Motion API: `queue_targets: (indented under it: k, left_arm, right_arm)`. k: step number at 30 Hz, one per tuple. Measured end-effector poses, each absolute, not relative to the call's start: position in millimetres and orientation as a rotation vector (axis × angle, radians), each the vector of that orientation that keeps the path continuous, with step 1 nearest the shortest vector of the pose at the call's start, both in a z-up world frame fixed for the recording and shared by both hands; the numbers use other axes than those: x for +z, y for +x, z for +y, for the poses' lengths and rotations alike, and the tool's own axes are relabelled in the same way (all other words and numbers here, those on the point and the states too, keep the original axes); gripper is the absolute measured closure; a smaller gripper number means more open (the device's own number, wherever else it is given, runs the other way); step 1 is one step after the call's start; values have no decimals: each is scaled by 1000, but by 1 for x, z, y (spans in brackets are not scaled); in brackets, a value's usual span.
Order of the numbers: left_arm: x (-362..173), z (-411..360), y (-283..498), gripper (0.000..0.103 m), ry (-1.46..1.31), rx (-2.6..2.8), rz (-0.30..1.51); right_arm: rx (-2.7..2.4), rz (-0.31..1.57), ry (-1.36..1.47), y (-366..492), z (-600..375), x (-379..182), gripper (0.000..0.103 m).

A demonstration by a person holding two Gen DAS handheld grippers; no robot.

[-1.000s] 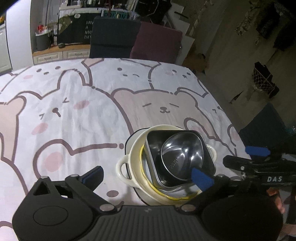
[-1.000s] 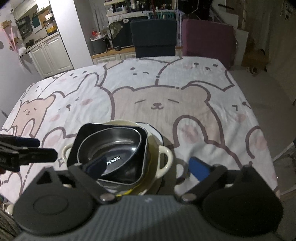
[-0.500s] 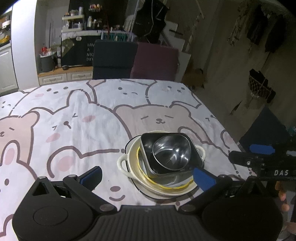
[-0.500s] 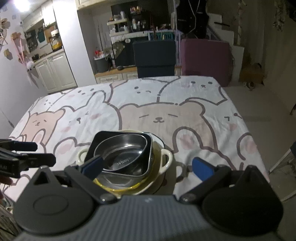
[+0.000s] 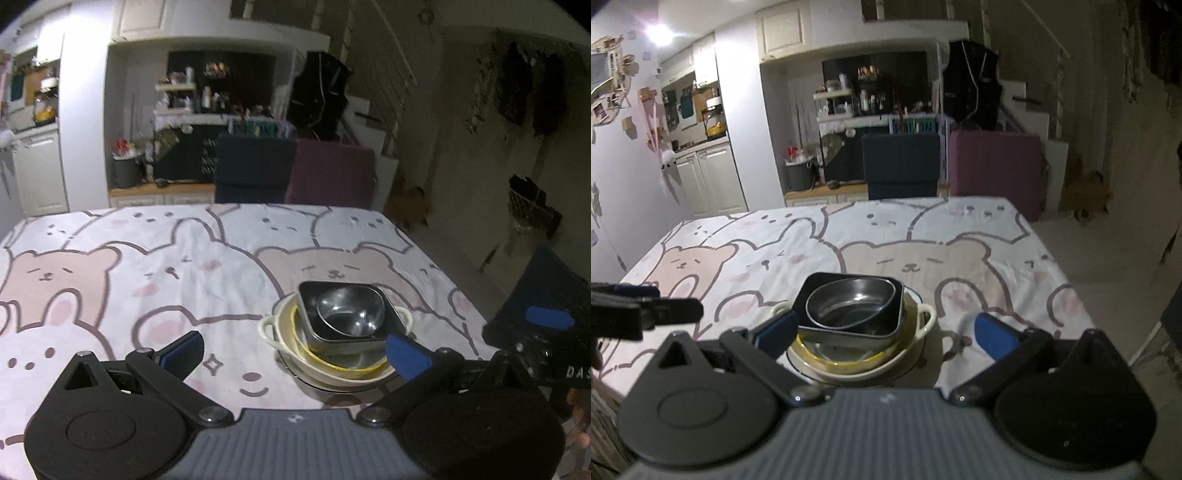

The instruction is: Organize plates and bowls

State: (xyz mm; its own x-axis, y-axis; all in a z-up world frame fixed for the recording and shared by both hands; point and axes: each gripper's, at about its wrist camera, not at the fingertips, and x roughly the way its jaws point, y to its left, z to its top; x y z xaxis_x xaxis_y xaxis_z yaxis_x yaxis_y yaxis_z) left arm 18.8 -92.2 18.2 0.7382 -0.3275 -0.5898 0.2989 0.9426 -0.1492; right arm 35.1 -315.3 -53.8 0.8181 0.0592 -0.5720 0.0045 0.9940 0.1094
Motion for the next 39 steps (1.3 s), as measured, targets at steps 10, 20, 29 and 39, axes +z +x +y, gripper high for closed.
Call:
queue_targets:
  k: [10,20,29,39]
  left_arm:
    - [4,-87,-16,0,9,-287,606]
    - [-19,-92,-39,0,52,-297,611]
    - [-27,-92,-49,0,40,-297,597]
    - [-29,-87,-55,0,22,-285,592]
  right_arm:
    - [-2,546,50,5,-309,-73,0]
    - [-12,521,64,-17,-312,-86,0]
    - [-13,501,45,-33,-307,-93,0]
    - [-9,492,34,-36,-305,-95,0]
